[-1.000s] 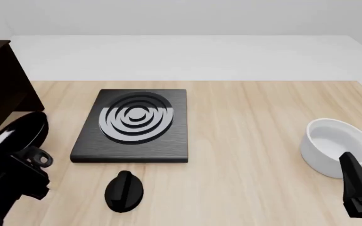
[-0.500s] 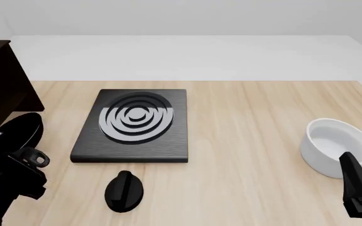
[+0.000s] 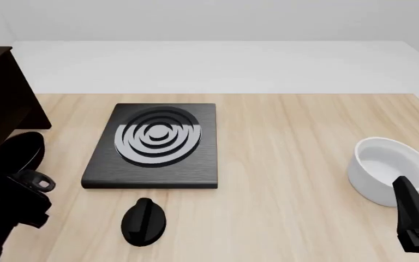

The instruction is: Put the frying pan under the cabinet shelf.

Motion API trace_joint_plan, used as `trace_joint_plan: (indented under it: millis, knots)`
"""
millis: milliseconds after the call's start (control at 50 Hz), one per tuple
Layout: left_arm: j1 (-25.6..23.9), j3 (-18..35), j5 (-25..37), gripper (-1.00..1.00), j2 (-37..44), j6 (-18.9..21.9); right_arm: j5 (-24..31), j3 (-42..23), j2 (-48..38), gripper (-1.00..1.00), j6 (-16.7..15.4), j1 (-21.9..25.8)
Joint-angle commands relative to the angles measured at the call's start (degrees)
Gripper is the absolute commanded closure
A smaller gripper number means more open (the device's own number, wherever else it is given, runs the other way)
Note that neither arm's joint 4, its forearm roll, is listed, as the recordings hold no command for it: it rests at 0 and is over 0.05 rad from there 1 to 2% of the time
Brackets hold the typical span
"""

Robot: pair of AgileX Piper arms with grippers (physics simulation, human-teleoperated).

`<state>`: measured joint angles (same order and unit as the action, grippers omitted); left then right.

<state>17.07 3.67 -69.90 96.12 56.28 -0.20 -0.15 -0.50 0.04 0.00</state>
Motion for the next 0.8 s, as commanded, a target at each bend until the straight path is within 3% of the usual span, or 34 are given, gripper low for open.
trace_joint_plan:
  millis: [20,580,800]
  knots:
    - [6.8,-0.3,0.0,1.00,1.9,-0.7,0.0,0.0,0.0,-1.00,0.0,0.0]
    - [7.5,2.1,0.0,1.00,6.1,2.6,0.0,0.0,0.0,-1.00,0.0,0.0]
    - [5.5,4.9,0.0,1.00,13.2,9.4,0.0,0.0,0.0,-1.00,0.0,0.0]
